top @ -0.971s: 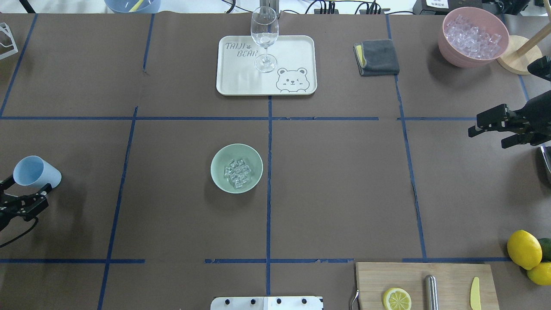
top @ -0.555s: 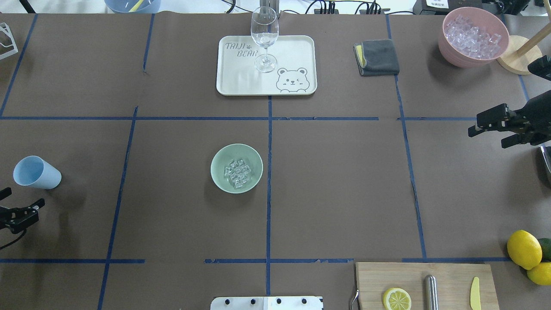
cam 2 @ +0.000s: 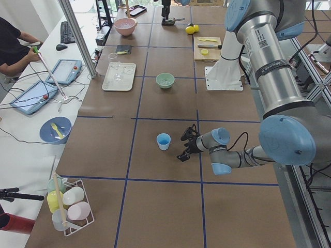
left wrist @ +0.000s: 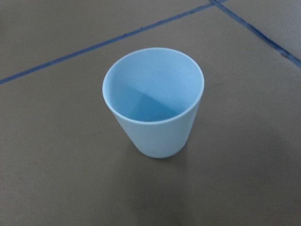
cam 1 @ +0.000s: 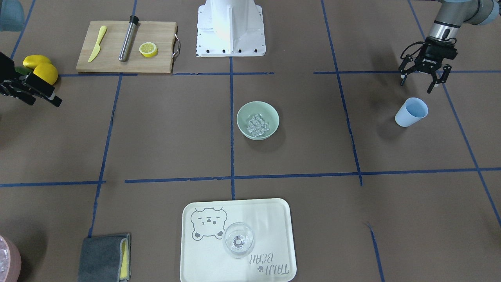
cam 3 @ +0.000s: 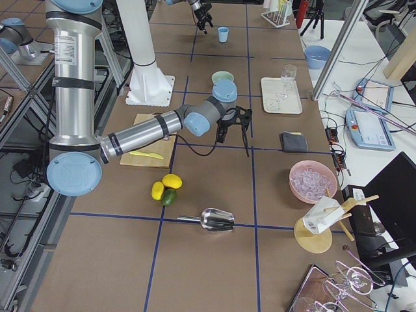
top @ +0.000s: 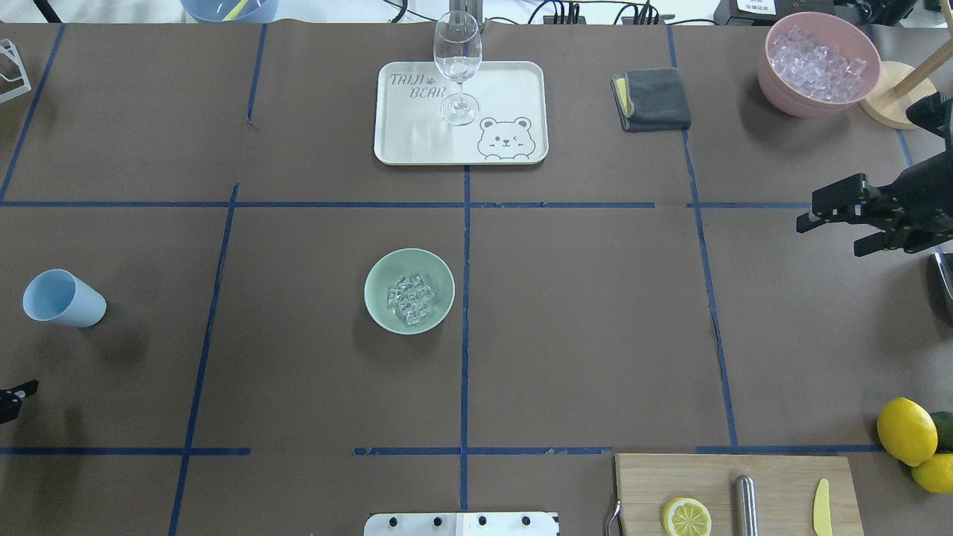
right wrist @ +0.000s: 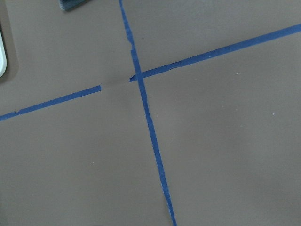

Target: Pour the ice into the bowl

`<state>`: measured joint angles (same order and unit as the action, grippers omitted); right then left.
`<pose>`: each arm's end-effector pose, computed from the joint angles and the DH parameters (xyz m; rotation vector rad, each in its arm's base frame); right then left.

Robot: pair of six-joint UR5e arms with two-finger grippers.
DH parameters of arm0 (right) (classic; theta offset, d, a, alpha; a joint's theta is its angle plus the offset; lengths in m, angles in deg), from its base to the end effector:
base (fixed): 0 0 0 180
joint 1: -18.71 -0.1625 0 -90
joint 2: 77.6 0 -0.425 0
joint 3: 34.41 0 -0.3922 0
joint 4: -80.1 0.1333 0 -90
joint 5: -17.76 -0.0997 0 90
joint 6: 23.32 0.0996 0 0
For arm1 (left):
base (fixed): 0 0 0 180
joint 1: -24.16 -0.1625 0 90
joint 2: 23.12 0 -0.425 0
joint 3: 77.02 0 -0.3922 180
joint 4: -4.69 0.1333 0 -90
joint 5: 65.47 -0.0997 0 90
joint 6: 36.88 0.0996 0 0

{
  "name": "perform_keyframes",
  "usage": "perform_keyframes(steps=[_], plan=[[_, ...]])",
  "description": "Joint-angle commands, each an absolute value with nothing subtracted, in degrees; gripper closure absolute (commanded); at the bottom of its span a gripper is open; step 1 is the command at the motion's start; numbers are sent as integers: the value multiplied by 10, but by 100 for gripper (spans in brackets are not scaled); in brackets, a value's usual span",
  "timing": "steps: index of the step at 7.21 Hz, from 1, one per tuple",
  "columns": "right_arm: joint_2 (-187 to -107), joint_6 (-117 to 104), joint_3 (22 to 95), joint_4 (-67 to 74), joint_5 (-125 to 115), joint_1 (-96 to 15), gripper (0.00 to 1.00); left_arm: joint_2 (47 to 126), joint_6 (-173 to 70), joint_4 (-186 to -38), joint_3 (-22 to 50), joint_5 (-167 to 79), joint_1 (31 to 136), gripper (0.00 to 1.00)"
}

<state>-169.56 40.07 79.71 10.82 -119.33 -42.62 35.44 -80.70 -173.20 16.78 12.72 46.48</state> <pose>-0.1715 -0.4395 0.4212 -0.0734 -1.0488 0.2420 0.1820 -0.2409 0.6689 0.7461 0.7631 0.2680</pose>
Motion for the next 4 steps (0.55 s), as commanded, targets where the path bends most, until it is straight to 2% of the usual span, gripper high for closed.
perform_keyframes(steps=[1,2,4], plan=[[-1660,447,806,108,-1173,-363,0,376,-654,-1711,165,293,663,0],[-1623,509,806,108,-1126,-314,0,404,-647,-1661,167,391,752,0],[-1549,618,804,102,-994,-184,0,462,-647,-1578,166,480,828,0]])
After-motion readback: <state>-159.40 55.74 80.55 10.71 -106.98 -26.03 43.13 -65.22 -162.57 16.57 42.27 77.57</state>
